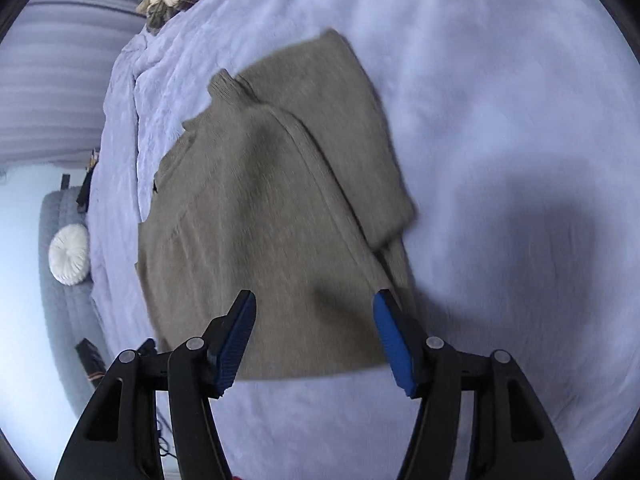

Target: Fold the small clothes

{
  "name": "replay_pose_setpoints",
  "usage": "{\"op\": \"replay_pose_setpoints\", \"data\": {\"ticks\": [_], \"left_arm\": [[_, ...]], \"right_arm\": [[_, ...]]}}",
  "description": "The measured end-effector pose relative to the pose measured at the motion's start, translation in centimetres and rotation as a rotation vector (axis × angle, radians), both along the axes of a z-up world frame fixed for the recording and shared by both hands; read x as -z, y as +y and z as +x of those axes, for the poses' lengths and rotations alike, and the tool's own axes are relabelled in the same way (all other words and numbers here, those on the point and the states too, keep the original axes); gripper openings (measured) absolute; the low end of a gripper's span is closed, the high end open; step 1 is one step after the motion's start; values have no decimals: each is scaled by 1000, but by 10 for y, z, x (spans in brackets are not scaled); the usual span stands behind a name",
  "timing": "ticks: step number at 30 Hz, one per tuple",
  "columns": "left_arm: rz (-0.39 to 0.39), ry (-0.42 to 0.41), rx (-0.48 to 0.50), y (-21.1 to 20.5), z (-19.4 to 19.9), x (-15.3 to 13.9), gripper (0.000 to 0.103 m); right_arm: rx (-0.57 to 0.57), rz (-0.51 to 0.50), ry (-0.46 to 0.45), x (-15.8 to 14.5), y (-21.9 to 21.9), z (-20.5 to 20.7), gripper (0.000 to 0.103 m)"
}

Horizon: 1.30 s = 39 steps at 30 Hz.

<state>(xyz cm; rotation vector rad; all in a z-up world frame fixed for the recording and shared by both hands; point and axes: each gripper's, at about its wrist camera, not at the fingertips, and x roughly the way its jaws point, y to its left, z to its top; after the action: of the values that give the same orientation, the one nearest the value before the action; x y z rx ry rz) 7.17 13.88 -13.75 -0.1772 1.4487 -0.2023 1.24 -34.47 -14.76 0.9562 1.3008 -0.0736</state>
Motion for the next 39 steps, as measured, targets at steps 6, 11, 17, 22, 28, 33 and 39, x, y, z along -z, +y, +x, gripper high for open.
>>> {"op": "replay_pose_setpoints", "data": {"ticks": [6,11,17,22,28,33,39], "left_arm": [[-49,39,15,-20,1,16,34],[-8,38,95,-38,3,12,12],[23,55,74,-33,-17,28,11],[62,43,84,-33,-25,18,12],[65,-52,74,-31,-17,-28,12],[36,-157,84,-70,28,-44,12],[53,-197,101,-108,96,-26,12]], "right_arm": [[178,139,43,43,5,-38,65],[227,140,42,47,0,-11,9],[10,-113,32,7,15,-7,8],[53,-23,121,40,2,-12,17],[15,-142,-3,-21,-17,-19,31],[-37,-182,-106,-41,-28,44,31],[-128,-179,-146,-31,-2,122,30]]}}
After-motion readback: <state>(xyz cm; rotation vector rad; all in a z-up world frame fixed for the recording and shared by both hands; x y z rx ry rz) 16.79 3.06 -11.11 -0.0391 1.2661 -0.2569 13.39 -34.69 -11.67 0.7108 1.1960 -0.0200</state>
